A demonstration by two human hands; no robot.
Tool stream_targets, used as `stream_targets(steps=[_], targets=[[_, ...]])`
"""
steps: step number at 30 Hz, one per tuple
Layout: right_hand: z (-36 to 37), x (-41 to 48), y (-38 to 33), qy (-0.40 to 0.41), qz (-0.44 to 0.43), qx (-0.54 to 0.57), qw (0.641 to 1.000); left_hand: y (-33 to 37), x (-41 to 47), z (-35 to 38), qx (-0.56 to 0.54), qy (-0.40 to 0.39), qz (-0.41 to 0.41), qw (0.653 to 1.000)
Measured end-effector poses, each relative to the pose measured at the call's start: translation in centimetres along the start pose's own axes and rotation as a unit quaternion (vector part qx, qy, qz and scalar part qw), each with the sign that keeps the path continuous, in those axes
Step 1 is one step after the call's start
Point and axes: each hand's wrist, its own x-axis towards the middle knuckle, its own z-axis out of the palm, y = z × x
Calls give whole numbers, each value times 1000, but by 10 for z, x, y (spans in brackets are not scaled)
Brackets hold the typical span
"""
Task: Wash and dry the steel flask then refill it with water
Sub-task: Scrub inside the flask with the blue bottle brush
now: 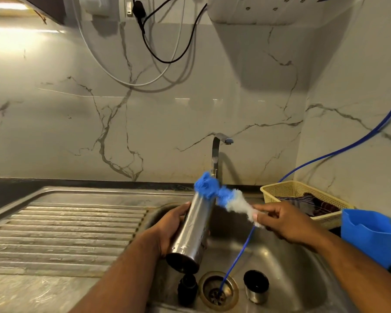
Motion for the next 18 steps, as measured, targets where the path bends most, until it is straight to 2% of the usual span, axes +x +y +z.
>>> stream_targets(steps=[3,4,7,8,11,12,16,18], targets=[[-6,-12,-7,-182,24,39,982,-1,3,1,-69,-23,22,997],[-7,-12,-8,-194,20,35,980,-1,4,0,-78,-17,31,996],[-3,-5,-7,-91,-1,11,996,-1,1,-1,-61,-9,4,998],[-4,-5,-6,-82,5,9,997,-1,2,-1,-56,-7,3,998],[-7,-10,-6,-172,39,57,983,-2,5,-1,-93,-17,15,995],[-7,-10,-7,-174,37,60,982,-2,6,-3,-109,-20,13,994],[-3,-8,-10,-37,-8,25,999,3,4,-2,-142,-45,-38,988],[-7,-11,-11,2,-39,36,999,5,-2,1,-181,-57,-37,981]])
